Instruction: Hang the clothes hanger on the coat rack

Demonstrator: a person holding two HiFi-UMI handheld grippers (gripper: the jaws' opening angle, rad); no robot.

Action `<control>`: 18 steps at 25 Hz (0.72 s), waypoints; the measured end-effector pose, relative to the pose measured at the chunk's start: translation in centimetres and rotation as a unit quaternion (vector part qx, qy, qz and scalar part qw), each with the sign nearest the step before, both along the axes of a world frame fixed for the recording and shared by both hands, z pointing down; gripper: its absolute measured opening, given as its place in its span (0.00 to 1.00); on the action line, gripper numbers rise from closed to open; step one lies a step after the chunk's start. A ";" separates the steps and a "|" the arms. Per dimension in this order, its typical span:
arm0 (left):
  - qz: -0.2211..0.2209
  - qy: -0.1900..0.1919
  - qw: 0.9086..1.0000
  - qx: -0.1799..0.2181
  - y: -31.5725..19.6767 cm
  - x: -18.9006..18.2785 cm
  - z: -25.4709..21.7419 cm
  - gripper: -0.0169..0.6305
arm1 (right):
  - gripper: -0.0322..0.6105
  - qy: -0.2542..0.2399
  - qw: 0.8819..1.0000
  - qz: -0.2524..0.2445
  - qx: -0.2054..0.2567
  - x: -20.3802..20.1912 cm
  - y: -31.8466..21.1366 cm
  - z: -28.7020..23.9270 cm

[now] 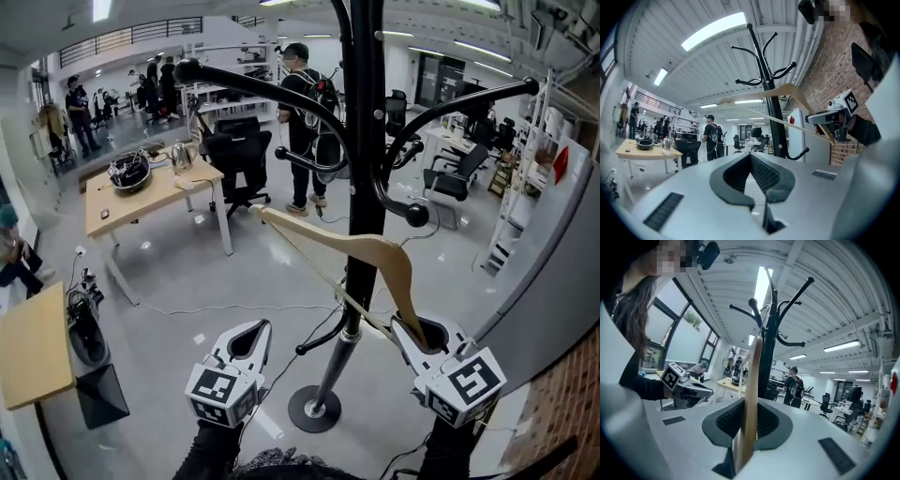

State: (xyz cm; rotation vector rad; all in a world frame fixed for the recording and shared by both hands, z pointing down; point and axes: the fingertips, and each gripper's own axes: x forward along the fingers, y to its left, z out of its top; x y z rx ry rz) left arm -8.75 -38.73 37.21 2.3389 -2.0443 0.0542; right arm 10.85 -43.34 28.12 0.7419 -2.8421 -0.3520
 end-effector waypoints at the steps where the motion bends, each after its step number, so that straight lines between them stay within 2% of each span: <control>1: -0.010 0.000 1.000 0.001 0.2 -0.2 -0.1 0.04 | 0.12 -0.001 1.000 -0.010 0.002 -0.3 -0.1 -0.4; 7: -0.070 0.001 0.998 0.002 1.8 -1.7 -0.4 0.04 | 0.12 0.003 0.996 -0.087 0.000 -3.5 -0.9 -0.5; 14: -0.111 0.001 0.994 -0.003 3.6 -2.4 -0.1 0.04 | 0.12 -0.013 0.991 -0.134 -0.021 -4.7 -1.1 0.6; 18: -0.112 0.007 0.994 -0.007 4.0 -2.1 0.2 0.04 | 0.12 -0.012 0.992 -0.119 -0.044 -5.0 -1.1 1.1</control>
